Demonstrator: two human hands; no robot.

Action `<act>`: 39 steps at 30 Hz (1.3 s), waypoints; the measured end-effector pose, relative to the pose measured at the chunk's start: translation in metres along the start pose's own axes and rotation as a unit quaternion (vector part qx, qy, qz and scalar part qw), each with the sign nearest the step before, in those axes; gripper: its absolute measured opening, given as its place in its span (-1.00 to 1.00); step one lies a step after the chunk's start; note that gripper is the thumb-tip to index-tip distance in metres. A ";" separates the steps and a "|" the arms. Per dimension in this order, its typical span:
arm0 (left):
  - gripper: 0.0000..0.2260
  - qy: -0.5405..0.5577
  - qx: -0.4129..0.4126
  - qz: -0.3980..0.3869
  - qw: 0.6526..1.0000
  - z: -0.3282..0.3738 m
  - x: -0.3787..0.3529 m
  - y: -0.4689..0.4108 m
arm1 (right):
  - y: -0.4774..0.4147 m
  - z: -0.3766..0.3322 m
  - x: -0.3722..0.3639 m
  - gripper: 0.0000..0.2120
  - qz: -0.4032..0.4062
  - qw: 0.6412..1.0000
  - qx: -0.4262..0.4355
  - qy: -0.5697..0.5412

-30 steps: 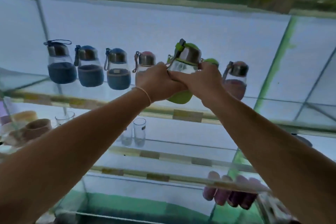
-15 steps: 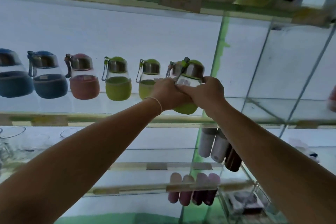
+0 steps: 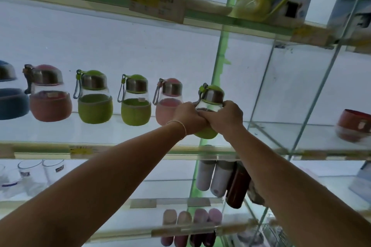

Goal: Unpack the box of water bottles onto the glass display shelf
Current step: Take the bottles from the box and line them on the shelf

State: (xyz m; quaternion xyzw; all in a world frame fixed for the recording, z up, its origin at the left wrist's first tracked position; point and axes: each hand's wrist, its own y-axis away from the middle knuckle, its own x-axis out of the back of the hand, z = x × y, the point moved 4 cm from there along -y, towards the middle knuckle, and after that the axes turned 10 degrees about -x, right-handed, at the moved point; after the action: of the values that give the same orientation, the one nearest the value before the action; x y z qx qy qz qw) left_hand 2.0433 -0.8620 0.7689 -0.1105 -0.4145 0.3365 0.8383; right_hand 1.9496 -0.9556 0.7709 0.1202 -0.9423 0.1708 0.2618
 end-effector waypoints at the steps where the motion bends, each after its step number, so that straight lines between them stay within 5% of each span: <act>1: -0.92 0.001 -0.001 0.006 1.000 -0.001 -0.003 -0.004 | -0.005 0.000 -0.001 -0.37 -0.005 1.000 0.004 0.009; 8: -0.55 0.019 0.011 0.032 0.999 -0.013 -0.017 -0.024 | -0.031 0.000 -0.017 -0.27 -0.007 0.998 0.021 0.051; 15: -0.81 0.017 0.036 0.042 0.998 -0.022 -0.028 -0.037 | -0.049 -0.002 -0.030 -0.25 0.003 0.997 0.021 0.070; 30: -0.72 -0.027 0.016 0.040 0.999 -0.031 -0.035 -0.038 | -0.050 -0.005 -0.036 -0.20 0.006 0.997 0.007 0.072; 39: -0.90 -0.077 -0.020 -0.018 0.997 -0.013 -0.017 -0.018 | -0.044 -0.004 -0.033 -0.09 -0.024 0.999 -0.032 0.030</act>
State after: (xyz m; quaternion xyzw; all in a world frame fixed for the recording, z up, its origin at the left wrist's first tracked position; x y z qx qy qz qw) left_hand 2.0547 -0.8848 0.7584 -0.0935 -0.4860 0.3209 0.8075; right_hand 1.9928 -0.9896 0.7672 0.1288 -0.9359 0.1376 0.2977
